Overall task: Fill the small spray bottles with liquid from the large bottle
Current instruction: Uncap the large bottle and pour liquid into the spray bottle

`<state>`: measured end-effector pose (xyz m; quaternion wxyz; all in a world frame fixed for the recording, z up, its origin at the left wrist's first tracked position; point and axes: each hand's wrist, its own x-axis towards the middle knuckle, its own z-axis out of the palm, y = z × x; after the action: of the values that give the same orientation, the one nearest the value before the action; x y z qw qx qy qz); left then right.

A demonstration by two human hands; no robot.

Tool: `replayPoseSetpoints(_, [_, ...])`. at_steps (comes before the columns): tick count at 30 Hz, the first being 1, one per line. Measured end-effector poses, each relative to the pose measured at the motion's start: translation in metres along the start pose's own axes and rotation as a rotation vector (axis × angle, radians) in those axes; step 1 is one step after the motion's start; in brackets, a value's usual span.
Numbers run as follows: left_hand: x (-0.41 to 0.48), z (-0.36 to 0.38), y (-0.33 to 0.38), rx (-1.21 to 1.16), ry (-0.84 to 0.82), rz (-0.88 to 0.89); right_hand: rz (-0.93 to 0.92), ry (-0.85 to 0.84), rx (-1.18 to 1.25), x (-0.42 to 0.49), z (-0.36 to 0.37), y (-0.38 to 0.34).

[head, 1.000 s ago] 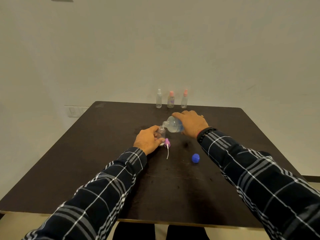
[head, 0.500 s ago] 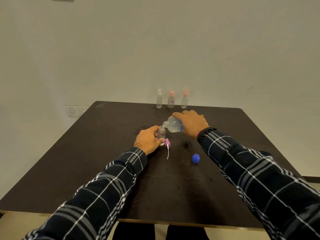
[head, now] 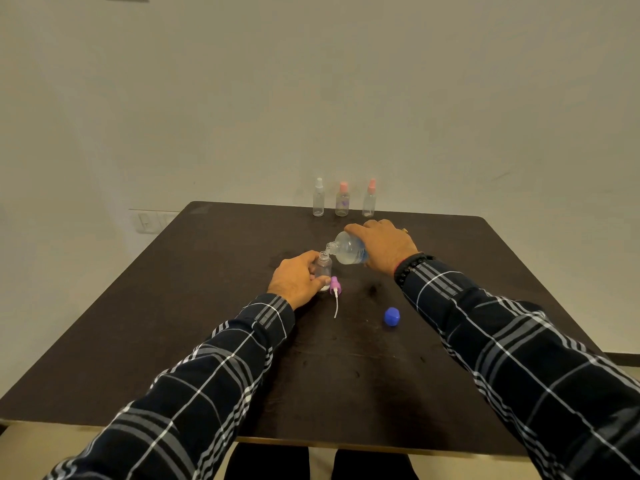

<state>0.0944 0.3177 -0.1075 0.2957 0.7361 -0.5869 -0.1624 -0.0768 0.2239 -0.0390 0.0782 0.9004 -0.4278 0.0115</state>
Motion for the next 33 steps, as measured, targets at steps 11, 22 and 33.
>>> replayPoseSetpoints(11, [0.0013,0.0012,-0.0010,0.023,0.007,0.004,0.002,0.010,-0.006,-0.0013,0.0002,0.0007])
replayPoseSetpoints(22, [0.0019,0.0028,-0.0031,0.012,0.014,0.015,0.005,0.010,-0.023,-0.0016,0.0000,-0.0005])
replayPoseSetpoints(33, [0.0029,0.0035,-0.0033,-0.010,0.017,0.009,0.010,0.008,0.011,-0.0014,0.0014,0.0001])
